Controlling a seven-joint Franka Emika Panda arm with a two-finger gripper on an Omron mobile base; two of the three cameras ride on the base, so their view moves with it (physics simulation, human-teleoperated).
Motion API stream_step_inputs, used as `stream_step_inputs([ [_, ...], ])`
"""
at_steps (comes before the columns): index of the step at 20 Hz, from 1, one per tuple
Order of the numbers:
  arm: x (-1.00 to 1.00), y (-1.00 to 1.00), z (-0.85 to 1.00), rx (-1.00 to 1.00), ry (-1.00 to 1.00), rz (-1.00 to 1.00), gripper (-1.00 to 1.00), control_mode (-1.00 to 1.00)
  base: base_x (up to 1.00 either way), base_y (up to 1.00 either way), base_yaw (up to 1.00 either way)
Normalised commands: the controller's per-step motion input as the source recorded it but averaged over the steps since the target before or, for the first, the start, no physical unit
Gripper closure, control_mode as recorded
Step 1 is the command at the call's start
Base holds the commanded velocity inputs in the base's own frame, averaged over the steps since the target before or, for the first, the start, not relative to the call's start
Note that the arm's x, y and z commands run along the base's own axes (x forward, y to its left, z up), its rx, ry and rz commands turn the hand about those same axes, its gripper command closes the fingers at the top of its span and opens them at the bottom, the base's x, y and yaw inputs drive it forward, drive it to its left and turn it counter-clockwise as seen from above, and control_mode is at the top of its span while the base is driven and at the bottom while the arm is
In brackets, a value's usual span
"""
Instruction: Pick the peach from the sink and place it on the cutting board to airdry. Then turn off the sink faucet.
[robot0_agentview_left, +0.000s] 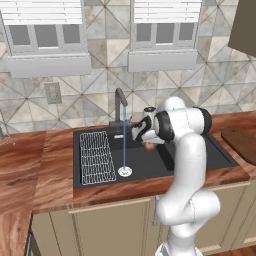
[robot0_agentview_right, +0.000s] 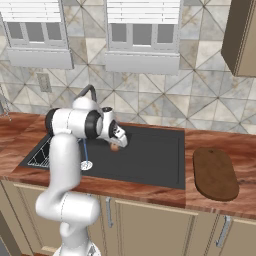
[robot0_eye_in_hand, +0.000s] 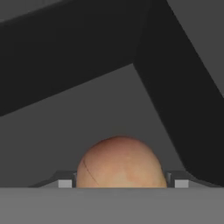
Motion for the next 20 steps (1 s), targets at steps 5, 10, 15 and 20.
stream_step_inputs([
  [5,-0.29,-0.01,0.73,-0.01,-0.06,0.00,1.00,-1.00,0.00,0.00,0.00],
  [10,-0.30,-0.06,0.72,0.00,0.00,0.00,1.00,-1.00,0.00,0.00,0.00],
  [15,-0.23,-0.13,0.72,0.00,0.00,0.00,1.00,-1.00,0.00,0.00,0.00],
  [20,-0.20,-0.17,0.65,0.00,0.00,0.00,1.00,-1.00,0.00,0.00,0.00],
])
